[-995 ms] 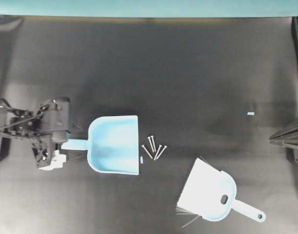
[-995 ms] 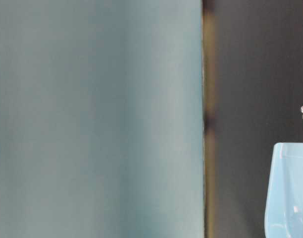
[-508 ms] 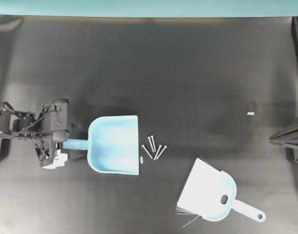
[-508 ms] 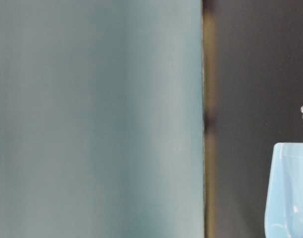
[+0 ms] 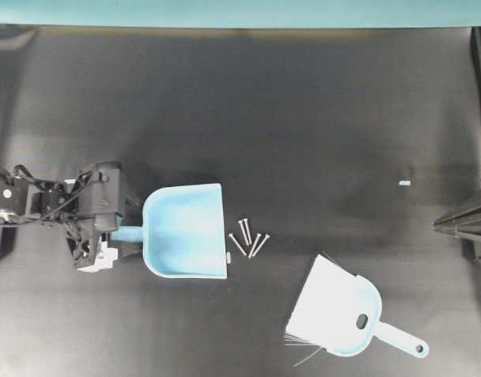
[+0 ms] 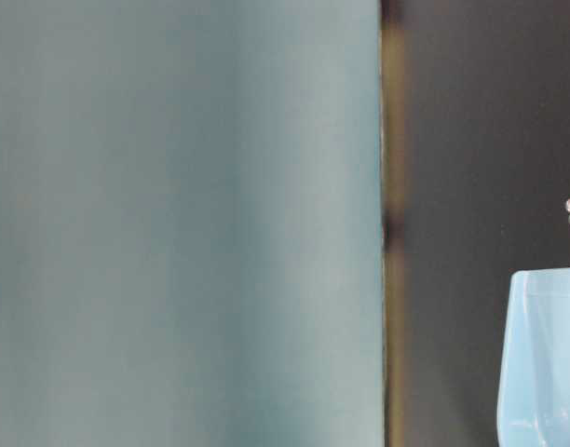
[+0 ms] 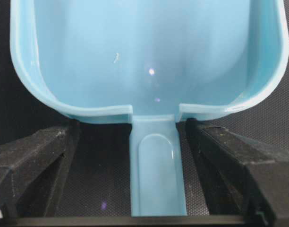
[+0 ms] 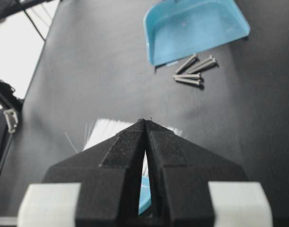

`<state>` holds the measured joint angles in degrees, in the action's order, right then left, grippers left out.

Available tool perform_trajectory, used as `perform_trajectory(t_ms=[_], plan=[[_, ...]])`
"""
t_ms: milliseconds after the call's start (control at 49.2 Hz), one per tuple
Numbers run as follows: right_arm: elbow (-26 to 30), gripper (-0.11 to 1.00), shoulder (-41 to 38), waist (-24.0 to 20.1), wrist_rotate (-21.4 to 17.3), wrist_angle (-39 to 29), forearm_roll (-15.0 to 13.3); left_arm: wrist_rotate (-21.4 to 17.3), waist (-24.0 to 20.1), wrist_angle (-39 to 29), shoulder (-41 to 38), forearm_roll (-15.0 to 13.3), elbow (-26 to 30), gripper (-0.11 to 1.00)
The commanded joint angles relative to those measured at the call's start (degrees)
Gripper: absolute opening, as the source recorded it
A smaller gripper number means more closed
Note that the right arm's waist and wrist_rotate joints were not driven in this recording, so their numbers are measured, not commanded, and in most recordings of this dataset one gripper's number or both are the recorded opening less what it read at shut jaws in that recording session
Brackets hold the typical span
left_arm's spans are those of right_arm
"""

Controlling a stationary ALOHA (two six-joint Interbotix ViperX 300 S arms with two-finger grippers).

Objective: Hold the dustpan with the left arm, while a human hand uses a hand brush to gather screws into the dustpan.
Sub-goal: 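Close the left gripper on the dustpan handle, then hold the dustpan steady with the left gripper while the brush is picked up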

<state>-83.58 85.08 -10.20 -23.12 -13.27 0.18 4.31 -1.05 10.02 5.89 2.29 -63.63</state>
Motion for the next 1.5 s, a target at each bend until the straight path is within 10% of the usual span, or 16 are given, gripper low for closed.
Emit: perform_trajectory(t_ms=[0,142,345,1483], plan=[[0.26,0.00,-0.18,0.00,0.00,0.70,0.00,-0.18,-0.18,-1.23,-0.18,0.18,1.05,0.86],[0.26,0.00,-0.18,0.00,-0.09,0.70,0.09,-0.09,-0.18,-3.34,-0.26,0.18,1.67,0.76],[0.26,0.00,-0.18,0.00,-0.09,0.70,0.00,-0.18,-0.09,-5.19,-0.26,0.18,1.93,0.28],[0.26,0.00,-0.18,0.00,-0.09,0.70,0.00,0.35,1.67,-2.90,2.29,0.18,1.41,0.29]])
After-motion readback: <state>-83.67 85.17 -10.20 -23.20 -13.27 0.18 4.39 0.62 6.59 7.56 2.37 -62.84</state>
